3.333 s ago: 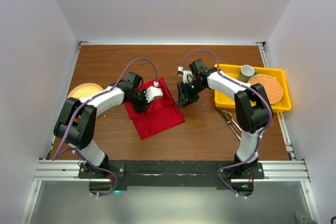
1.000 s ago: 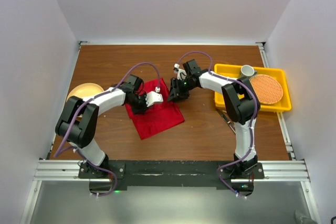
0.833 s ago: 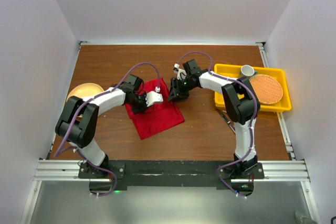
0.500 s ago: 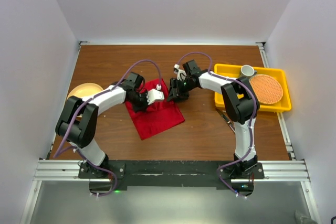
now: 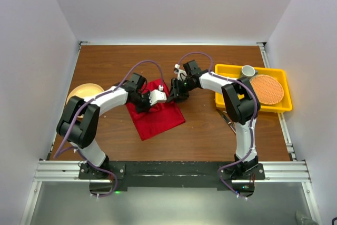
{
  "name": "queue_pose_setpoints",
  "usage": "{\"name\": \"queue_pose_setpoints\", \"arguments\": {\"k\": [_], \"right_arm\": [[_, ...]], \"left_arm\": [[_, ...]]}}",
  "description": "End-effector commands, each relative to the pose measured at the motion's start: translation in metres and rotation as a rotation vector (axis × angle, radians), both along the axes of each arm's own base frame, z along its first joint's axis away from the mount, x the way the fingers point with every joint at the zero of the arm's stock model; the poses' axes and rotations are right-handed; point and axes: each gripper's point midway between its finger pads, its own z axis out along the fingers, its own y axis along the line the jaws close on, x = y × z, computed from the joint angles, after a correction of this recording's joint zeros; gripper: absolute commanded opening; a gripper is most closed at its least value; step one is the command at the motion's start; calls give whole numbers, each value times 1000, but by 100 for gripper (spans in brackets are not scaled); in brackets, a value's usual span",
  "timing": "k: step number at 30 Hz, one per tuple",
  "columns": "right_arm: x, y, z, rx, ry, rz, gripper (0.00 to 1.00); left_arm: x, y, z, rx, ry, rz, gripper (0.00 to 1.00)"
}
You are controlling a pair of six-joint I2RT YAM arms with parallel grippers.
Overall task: Fold the napkin into a case and place the utensils inside
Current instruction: Fold the rectangle-folded napkin at the center of the board.
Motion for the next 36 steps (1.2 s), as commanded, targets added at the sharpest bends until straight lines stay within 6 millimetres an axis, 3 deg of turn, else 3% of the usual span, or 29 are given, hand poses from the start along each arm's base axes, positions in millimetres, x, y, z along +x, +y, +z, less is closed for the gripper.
{"name": "queue_pose_setpoints", "arguments": {"k": [1,5,14,19,24,31,33,36], "right_arm": [[-1,7,4,29,-6,14,39],[0,6,2,25,-1,10,35],[0,7,1,28,7,9,34],[-2,7,0,31,17,9,45],[-3,7,-1,32,25,9,47],[-3,9,2,46,33,12,48],[-1,9,7,46,23,18,52],[6,4,20,44,-14,34,57]], "left_arm": [[-7,0,-12,1,12,-10,13],[-9,0,-14,1,15,-6,26],[-3,-8,-11,-7,-24,14,32],[-3,-12,-16,-1,-20,9,22],[1,-13,-14,-2,-37,16,21],[-7,-2,-28,59,-27,-4,19],[-9,1,-30,70,-24,-4,7],[-10,2,-28,73,-29,-1,0]]}}
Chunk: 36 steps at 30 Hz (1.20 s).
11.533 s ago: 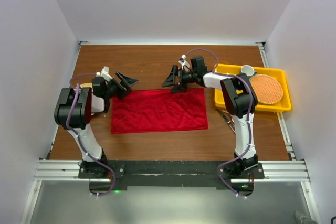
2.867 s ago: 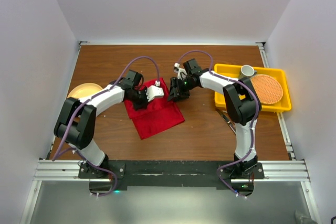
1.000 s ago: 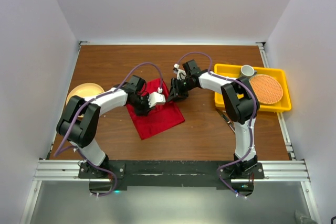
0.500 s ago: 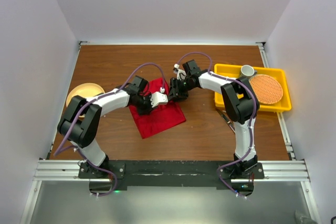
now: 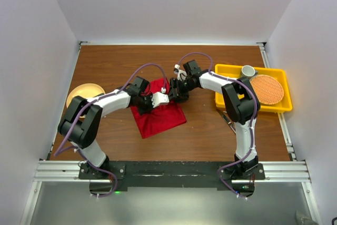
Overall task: Fold the napkin into a case and place the utensils inside
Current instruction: Fold the rectangle-folded napkin at the center of the board.
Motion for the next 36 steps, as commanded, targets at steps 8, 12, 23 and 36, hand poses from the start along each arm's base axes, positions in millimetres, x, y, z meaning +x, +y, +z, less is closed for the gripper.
{"name": "queue_pose_setpoints", "arguments": {"k": [8,12,23,36], "right_arm": [[6,-20,48,-12,-75,101,72],[-13,-33,47,-46,-41,116,72],[-50,-71,16,-195,15,136,67],[-55,-92,-29,-334,43,160,45]], "left_arm": [[-8,7,-4,33,3,-22,0],[-10,5,-1,20,13,-25,2],[-10,3,1,15,21,-22,2],[0,0,8,4,41,-7,5]]}}
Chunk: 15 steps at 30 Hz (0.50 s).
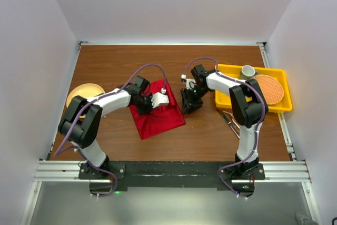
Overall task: Fold the napkin into a case and place the utensils inside
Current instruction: Fold the rectangle-folded napkin at the center of the board.
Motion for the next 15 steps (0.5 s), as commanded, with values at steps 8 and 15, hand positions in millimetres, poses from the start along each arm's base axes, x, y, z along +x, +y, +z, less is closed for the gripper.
{"name": "queue_pose_setpoints", "arguments": {"k": [8,15], "right_arm": [[-12,7,8,75,2,28,58],[-25,9,3,108,50,19,50]], "left_arm": [[8,-6,5,-27,44,11,6],[6,-6,4,-34,56,20,7]]}}
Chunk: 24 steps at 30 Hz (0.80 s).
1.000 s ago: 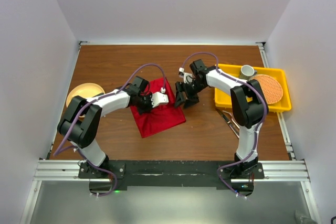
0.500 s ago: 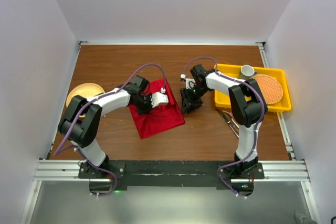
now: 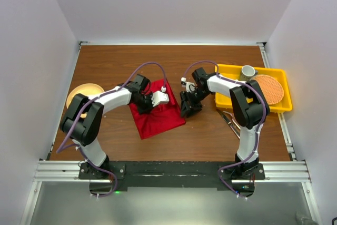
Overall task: Fold the napkin into a case and place the utensils inside
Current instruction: Fold the rectangle-folded napkin at the center of the board.
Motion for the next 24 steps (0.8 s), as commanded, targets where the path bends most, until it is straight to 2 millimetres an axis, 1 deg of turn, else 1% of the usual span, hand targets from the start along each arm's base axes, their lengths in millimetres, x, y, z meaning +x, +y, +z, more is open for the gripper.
{"name": "queue_pose_setpoints", "arguments": {"k": [1,3,4,7,8,10,11,12,14,15,21,24], "right_arm": [[-6,2,-1,28,-12,-3,45],[-7,0,-6,14,-8,-12,40],[-6,-1,-9,6,-9,-12,33],[-5,-6,-20,-33,-16,-5,25],[-2,-8,-21,-46,-26,-8,19],[0,-8,-24,-59,-33,-4,13],[2,-9,-25,-66,-37,-6,8],[4,-11,-26,-75,-44,-6,7],[6,-11,-26,-81,-54,0,1],[6,-13,-27,-92,-54,2,0],[8,-16,-29,-110,-65,8,0],[7,-15,-29,-109,-68,18,0]], "left_arm": [[4,-5,6,-34,9,13,7],[4,-5,6,-36,12,18,7],[5,-5,7,-39,11,20,7],[8,-2,9,-40,8,30,7],[9,0,9,-40,13,35,7],[12,0,11,-43,12,34,7],[13,2,11,-45,20,38,7],[15,1,14,-50,18,38,8],[15,3,13,-52,36,42,9],[18,2,15,-56,34,45,9],[23,1,18,-78,54,54,9],[24,0,18,-84,68,57,12]]}}
